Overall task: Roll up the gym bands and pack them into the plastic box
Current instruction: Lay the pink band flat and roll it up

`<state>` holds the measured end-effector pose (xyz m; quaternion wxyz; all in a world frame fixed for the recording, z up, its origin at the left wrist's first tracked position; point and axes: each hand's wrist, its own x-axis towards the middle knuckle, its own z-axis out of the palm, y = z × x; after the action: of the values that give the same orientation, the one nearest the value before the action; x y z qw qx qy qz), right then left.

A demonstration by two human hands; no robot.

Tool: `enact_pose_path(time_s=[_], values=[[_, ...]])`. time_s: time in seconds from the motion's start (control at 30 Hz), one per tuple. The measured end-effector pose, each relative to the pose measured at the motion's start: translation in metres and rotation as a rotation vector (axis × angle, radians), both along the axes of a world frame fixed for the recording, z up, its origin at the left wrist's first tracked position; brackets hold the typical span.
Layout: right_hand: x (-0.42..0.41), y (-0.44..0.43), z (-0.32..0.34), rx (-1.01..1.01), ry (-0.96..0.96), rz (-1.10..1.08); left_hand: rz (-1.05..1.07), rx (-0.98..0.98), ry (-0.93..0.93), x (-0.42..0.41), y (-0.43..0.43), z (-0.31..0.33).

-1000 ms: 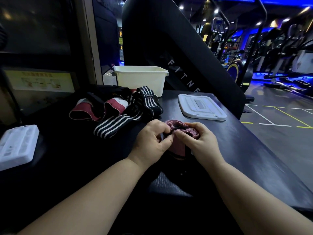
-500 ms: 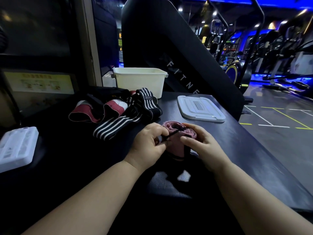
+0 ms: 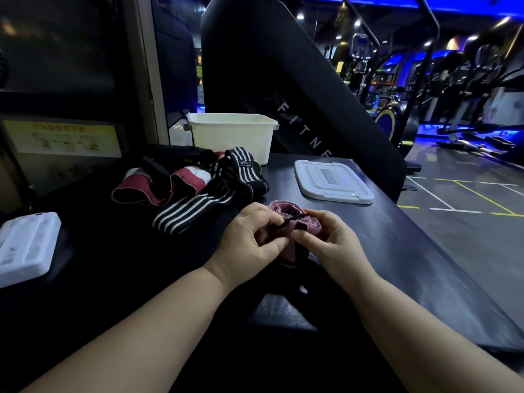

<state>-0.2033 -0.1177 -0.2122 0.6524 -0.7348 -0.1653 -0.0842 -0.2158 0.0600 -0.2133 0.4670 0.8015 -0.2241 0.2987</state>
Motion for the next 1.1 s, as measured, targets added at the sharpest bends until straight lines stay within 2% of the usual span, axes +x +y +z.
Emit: enact_pose_path(time_s=[0.1, 0.3, 0.43, 0.67, 0.87, 1.1], values=[[0.0, -0.001, 0.003, -0.001, 0.015, 0.023, 0.035, -0.02, -0.001, 0.001, -0.001, -0.001], [0.002, -0.011, 0.006, 0.176, 0.171, 0.301, 0.06, -0.019, -0.015, 0.009, 0.006, -0.005], [0.011, -0.018, 0.0, 0.15, 0.199, 0.385, 0.028, -0.04, -0.023, 0.008, 0.009, -0.004], [0.016, -0.018, -0.001, 0.021, 0.169, 0.392, -0.068, -0.056, 0.092, 0.009, 0.014, 0.0], [0.012, -0.015, 0.0, 0.081, 0.182, 0.424, -0.173, -0.084, 0.214, 0.008, 0.017, 0.002], [0.011, -0.016, 0.0, 0.07, 0.174, 0.431, -0.21, -0.13, 0.247, 0.008, 0.014, 0.003]])
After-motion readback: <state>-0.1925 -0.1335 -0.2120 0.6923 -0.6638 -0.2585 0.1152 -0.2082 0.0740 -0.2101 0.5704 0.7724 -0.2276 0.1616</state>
